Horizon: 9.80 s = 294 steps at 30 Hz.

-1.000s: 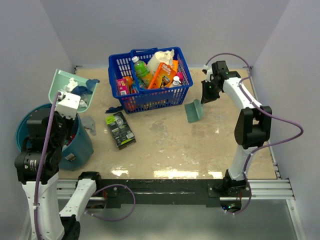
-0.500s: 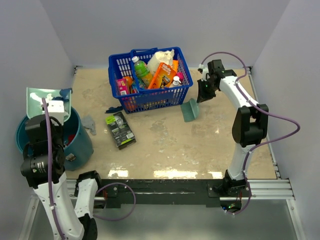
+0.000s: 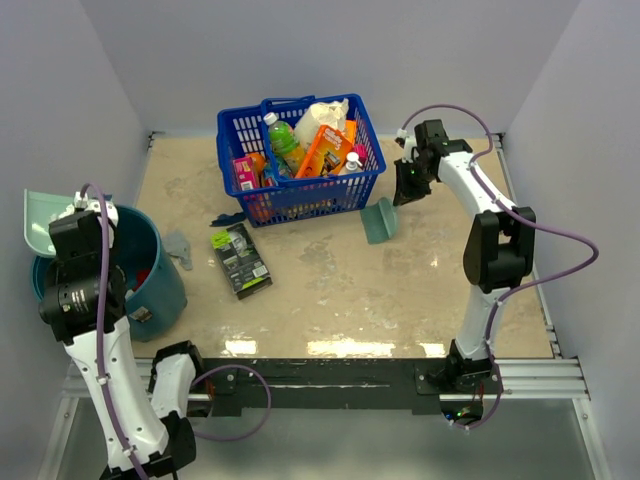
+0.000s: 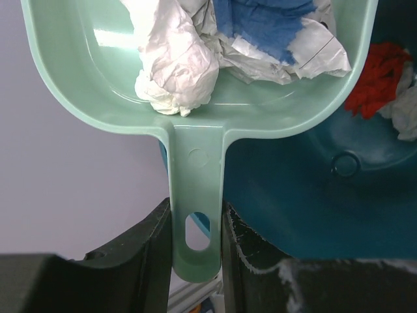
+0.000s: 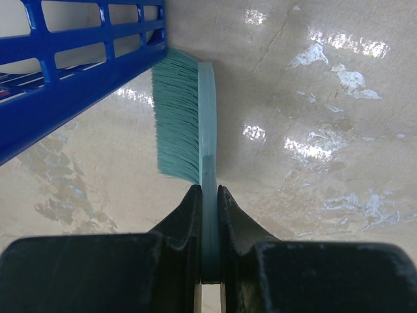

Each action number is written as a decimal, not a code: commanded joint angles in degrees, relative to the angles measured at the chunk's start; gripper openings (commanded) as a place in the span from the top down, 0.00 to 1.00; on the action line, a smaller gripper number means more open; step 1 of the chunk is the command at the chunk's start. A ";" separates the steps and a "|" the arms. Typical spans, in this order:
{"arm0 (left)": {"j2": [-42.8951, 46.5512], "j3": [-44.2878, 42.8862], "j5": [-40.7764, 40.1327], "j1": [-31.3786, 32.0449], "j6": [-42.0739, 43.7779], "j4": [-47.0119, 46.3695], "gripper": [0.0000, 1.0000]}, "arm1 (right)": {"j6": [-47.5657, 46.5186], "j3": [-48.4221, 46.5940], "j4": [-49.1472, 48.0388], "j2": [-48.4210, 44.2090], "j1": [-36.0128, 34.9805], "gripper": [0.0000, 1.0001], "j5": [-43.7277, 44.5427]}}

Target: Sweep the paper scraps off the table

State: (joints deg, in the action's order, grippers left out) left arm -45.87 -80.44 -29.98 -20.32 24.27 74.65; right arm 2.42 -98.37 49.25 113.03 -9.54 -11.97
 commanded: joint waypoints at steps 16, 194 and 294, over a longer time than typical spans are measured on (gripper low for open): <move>-2.91 -4.45 -8.96 -0.43 27.20 0.76 1.00 | 0.13 0.46 2.34 2.89 -0.30 1.00 4.41; -8.45 -15.88 59.51 0.72 -5.47 -25.79 1.00 | -13.48 -9.21 -17.38 -1.94 -54.09 1.00 -3.24; -8.71 -14.74 63.11 0.72 -4.76 -25.08 1.00 | -25.43 8.06 -23.60 -8.39 -45.40 1.00 -12.20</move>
State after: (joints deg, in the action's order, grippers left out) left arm -54.37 -94.06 31.57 -19.79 20.10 52.38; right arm -19.38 -97.08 17.32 116.42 -58.30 -23.38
